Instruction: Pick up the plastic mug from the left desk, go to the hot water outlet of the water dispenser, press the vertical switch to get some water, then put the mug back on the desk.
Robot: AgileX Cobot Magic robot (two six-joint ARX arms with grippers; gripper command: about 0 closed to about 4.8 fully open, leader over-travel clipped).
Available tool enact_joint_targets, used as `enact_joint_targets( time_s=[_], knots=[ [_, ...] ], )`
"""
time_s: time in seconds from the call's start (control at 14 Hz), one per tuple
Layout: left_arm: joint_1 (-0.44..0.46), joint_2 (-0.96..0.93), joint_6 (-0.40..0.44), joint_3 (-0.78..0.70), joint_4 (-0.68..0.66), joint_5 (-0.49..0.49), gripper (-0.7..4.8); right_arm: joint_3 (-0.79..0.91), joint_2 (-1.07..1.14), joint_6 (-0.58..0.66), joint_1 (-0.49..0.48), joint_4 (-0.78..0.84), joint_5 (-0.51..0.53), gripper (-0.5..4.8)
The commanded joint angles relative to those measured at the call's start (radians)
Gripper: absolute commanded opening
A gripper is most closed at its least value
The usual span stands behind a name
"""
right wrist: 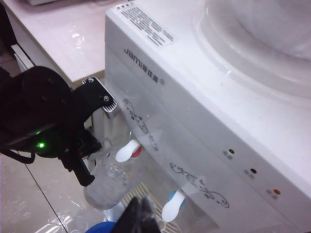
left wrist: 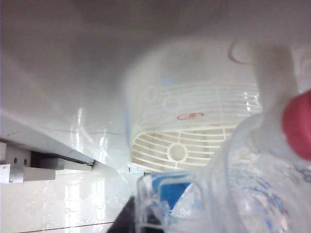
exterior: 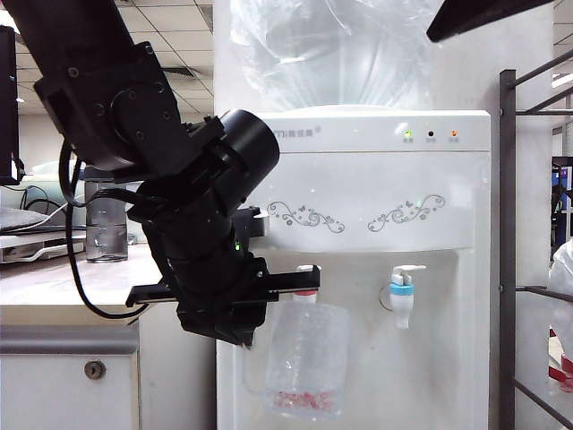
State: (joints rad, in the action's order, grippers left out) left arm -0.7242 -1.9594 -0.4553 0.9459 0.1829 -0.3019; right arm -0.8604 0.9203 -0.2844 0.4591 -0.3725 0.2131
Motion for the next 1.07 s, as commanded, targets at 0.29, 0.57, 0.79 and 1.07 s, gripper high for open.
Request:
enact_joint_targets(
  time_s=[0.29, 0.57, 0.79, 1.07],
  knots=[
    [-0.016, -0.032, 0.029, -0.069, -0.016, 0.125, -0.05, -0.001, -0.035, 0.004, -0.01, 0.04, 0.006, -0.08],
    [-0.08, 0.07, 0.037, -0.159, 0.043, 0.156, -0.05, -0.001, -0.04, 0.004, -0.01, 0.038, -0.002, -0.08],
    [-0.141, 0.533, 0.052, -0.321, -0.037, 0.085, -0.05, -0.003, -0.11, 0.03, -0.01, 0.053, -0.002, -0.08],
    [-0.136, 0.831, 0.114, -0.331, -0.209, -0.109, -0.05, -0.003, -0.133, 0.03, -0.01, 0.057, -0.001, -0.08]
  ],
)
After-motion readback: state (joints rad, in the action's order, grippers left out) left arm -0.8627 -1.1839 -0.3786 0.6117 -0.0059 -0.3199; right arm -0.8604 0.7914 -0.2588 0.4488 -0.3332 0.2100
